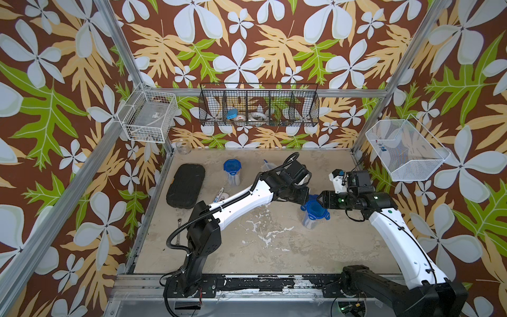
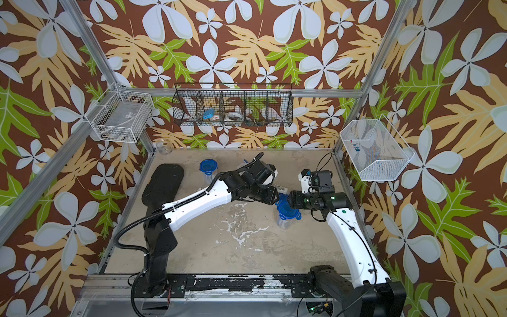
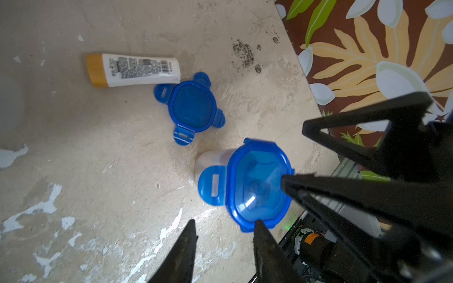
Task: Pack away toiletry kits
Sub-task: Close the fastener on the container.
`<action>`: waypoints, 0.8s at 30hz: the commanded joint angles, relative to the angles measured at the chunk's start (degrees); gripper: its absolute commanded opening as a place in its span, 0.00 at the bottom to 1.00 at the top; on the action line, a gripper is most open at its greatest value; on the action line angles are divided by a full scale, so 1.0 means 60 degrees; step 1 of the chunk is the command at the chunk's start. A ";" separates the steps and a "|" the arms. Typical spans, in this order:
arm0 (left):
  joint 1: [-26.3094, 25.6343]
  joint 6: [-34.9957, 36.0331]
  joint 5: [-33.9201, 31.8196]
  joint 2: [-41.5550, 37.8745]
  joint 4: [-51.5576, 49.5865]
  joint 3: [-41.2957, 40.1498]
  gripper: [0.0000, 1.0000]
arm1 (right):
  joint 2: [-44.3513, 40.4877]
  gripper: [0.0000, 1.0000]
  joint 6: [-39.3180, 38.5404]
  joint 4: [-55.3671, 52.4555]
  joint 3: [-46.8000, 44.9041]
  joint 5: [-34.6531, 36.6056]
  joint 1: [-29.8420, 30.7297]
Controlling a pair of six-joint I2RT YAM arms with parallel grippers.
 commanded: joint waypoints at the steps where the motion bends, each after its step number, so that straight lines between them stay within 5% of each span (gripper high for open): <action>1: -0.0044 0.0344 0.0087 0.0606 -0.0632 0.0766 0.41 | -0.0388 0.66 0.0455 -0.0664 -0.0131 -0.0023 0.0010; 8: -0.0122 0.0948 -0.0037 0.1373 -0.0862 0.1742 0.43 | -0.1722 0.60 0.1397 -0.0820 -0.1225 -0.0478 -0.0012; 24: -0.0308 0.1132 -0.0035 0.1299 -0.0795 0.1039 0.45 | -0.1296 0.56 0.1640 0.0063 -0.2034 -0.0896 -0.0241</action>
